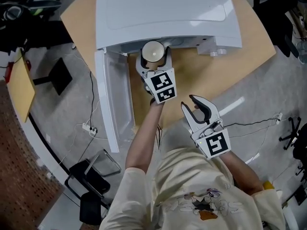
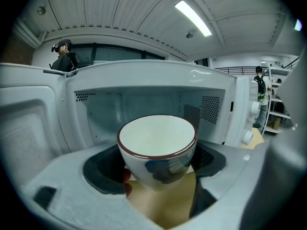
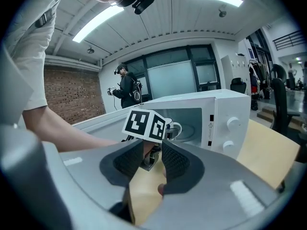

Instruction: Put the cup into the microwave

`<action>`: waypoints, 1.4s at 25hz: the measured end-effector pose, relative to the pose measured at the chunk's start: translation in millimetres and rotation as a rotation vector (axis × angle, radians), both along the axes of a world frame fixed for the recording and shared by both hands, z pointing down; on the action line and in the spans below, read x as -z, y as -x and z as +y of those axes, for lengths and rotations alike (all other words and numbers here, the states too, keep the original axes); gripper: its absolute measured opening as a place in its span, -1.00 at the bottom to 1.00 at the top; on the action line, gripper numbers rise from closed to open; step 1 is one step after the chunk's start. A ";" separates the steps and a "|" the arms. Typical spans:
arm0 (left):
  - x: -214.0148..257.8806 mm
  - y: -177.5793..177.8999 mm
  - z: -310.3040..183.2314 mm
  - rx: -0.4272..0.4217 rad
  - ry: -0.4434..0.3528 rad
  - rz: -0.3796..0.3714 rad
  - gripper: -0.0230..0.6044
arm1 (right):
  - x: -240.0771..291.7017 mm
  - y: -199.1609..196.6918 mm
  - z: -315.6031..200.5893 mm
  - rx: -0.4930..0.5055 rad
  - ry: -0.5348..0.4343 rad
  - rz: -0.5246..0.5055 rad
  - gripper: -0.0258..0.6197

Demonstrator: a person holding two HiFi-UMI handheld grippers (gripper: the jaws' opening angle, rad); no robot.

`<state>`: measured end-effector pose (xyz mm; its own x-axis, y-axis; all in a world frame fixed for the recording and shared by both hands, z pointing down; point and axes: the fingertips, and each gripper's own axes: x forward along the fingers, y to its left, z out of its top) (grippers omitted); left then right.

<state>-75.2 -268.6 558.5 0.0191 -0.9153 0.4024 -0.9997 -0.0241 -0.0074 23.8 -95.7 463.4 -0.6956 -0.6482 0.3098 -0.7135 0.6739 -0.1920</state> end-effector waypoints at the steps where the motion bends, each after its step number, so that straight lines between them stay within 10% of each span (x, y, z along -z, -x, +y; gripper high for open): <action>1: -1.7 1.3 -5.4 -0.002 0.002 -0.004 0.33 | 3.0 1.8 -4.3 -0.008 -0.010 -0.013 -0.52; 35: -21.4 -2.9 -81.8 -0.074 -0.066 -0.036 0.47 | 1.7 -17.6 -24.5 -0.091 0.072 0.011 -0.52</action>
